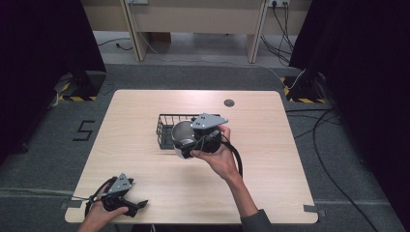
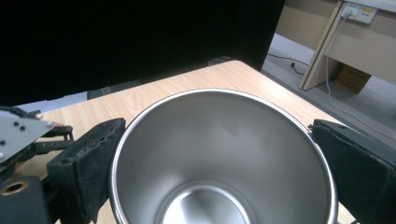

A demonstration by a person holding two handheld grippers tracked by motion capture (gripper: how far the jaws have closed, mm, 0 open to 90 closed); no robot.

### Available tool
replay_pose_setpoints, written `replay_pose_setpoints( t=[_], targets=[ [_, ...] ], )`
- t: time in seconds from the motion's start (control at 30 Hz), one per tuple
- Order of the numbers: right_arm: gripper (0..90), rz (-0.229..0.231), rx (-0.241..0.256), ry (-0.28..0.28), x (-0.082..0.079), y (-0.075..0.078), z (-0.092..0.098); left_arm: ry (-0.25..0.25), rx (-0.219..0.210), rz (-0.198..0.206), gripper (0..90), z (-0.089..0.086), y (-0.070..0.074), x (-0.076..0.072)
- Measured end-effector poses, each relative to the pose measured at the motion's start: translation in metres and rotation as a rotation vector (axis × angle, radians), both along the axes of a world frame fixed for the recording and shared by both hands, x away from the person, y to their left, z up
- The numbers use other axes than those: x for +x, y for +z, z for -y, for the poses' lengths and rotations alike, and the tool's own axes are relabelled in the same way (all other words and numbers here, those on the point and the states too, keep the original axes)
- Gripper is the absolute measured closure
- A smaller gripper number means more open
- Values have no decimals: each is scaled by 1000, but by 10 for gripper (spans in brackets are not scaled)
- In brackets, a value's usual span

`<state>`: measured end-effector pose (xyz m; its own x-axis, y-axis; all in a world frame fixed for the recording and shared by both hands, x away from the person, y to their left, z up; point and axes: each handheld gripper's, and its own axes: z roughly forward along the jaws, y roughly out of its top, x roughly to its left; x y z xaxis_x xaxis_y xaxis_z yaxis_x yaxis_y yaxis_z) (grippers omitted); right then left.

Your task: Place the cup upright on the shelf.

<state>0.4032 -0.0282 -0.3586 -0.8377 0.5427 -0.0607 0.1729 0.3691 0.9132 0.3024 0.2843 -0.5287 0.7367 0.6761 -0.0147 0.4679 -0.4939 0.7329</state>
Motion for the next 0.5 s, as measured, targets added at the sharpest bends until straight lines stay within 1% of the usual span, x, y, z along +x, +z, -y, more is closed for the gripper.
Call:
replay_pose_setpoints(
  t=[0.07, 0.17, 0.23, 0.27, 0.33, 0.4, 0.43, 0.5],
  targets=[
    [64, -1, -3, -4, 6, 7, -1, 0, -1, 0, 0, 0, 0, 0],
    [64, -2, -7, -8, 9, 10, -2, -1, 1, -1, 0, 0, 0, 0],
    [64, -1, -9, -13, 16, 14, -4, -2, 2, -1, 0, 0, 0, 0],
    [64, -1, -9, -13, 16, 14, -4, -2, 2, -1, 0, 0, 0, 0],
    [64, -7, -12, -18, 23, 16, -5, -2, 1, -1, 0, 0, 0, 0],
    [64, -8, -16, -19, 25, 17, -6, -2, 3, 0, 0, 0, 0, 0],
    [64, -9, -23, -24, 30, 18, -7, -2, 3, 0, 0, 0, 0, 0],
    [64, -13, -25, -29, 32, 19, -8, -3, 3, 0, 0, 0, 0, 0]
  ],
)
